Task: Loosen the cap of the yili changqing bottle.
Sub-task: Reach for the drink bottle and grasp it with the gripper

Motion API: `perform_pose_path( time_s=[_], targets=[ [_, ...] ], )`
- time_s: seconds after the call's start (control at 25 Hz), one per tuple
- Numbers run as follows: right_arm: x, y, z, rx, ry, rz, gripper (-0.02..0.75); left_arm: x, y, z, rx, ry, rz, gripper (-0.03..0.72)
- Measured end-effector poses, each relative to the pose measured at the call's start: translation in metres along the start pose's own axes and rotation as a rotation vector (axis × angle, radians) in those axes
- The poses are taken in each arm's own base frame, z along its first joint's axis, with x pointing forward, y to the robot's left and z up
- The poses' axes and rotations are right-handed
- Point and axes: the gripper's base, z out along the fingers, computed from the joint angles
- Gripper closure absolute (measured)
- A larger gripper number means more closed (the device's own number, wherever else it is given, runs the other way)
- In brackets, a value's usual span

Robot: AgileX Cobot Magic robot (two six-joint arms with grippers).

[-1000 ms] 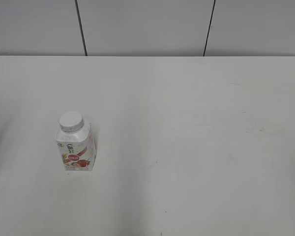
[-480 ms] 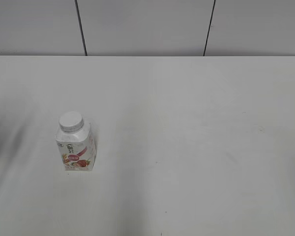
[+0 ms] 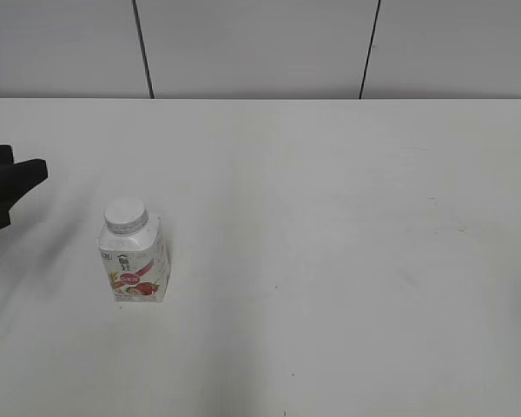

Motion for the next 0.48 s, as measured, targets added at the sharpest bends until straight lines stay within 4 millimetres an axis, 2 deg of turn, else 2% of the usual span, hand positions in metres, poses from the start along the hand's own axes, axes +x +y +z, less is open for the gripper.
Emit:
perform_pose_path(
  time_s=[0.16,0.28,0.48],
  targets=[
    [0.000,0.000,0.000,0.000,0.000,0.000,0.244,0.013,0.007,0.002,0.212,0.056,0.081,0.246],
    [0.000,0.000,0.000,0.000,0.000,0.000,0.244,0.026,0.001,0.004,0.320,0.115,0.096,0.201],
    [0.000,0.000,0.000,0.000,0.000,0.000,0.244,0.027,-0.012,0.012,0.396,0.125,0.118,0.137]
  ],
)
